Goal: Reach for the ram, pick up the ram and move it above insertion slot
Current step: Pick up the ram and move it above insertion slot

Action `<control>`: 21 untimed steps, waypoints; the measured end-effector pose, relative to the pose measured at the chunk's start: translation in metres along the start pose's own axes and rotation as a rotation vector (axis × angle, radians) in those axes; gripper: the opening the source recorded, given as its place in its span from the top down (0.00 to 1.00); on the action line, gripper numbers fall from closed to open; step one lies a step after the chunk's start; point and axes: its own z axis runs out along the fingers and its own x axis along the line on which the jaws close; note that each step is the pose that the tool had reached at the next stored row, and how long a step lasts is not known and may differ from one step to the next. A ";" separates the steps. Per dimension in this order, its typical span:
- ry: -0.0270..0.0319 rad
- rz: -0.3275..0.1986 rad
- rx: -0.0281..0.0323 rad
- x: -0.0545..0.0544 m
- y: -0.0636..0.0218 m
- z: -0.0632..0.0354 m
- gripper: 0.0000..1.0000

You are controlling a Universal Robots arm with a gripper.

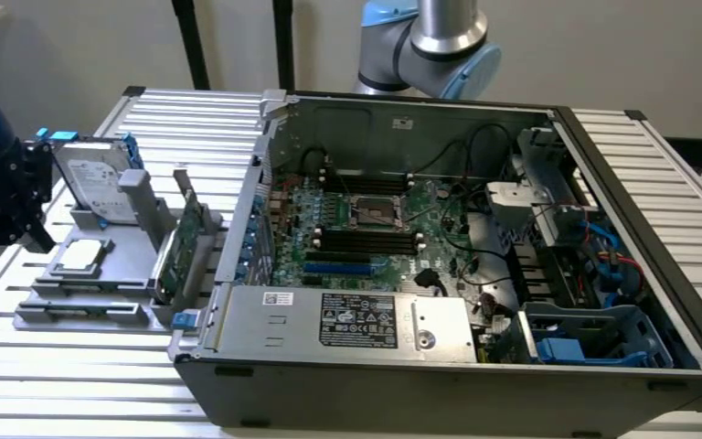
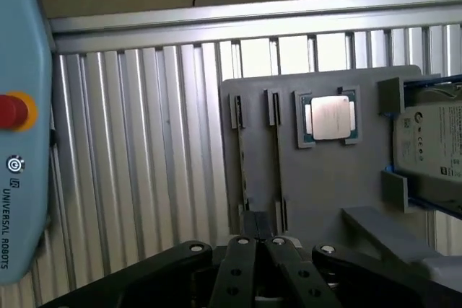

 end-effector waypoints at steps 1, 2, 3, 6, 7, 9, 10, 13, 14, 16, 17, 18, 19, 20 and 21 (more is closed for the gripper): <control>0.0000 -0.018 0.0007 0.000 0.0000 0.0011 0.89; -0.0003 -0.036 0.0012 0.000 0.0000 0.0021 0.89; -0.0011 -0.054 0.0018 0.000 -0.0001 0.0030 0.89; -0.0092 -0.102 0.0031 0.000 0.0000 0.0048 0.89; -0.0131 -0.112 0.0040 0.000 0.0002 0.0054 0.89; -0.0148 -0.121 0.0048 0.000 0.0012 0.0058 0.89; -0.0148 -0.123 0.0048 0.000 0.0012 0.0057 0.89; -0.0148 -0.123 0.0047 0.000 0.0012 0.0057 0.82; -0.0149 -0.123 0.0048 0.000 0.0013 0.0058 0.82; -0.0149 -0.123 0.0049 0.000 0.0013 0.0073 0.70; -0.0147 -0.123 0.0048 0.000 0.0013 0.0089 0.70; -0.0146 -0.123 0.0047 0.000 0.0014 0.0106 0.64; -0.0147 -0.123 0.0049 0.000 0.0015 0.0126 0.64; -0.0146 -0.123 0.0048 0.000 0.0016 0.0143 0.64; -0.0147 -0.123 0.0049 0.000 0.0016 0.0161 0.64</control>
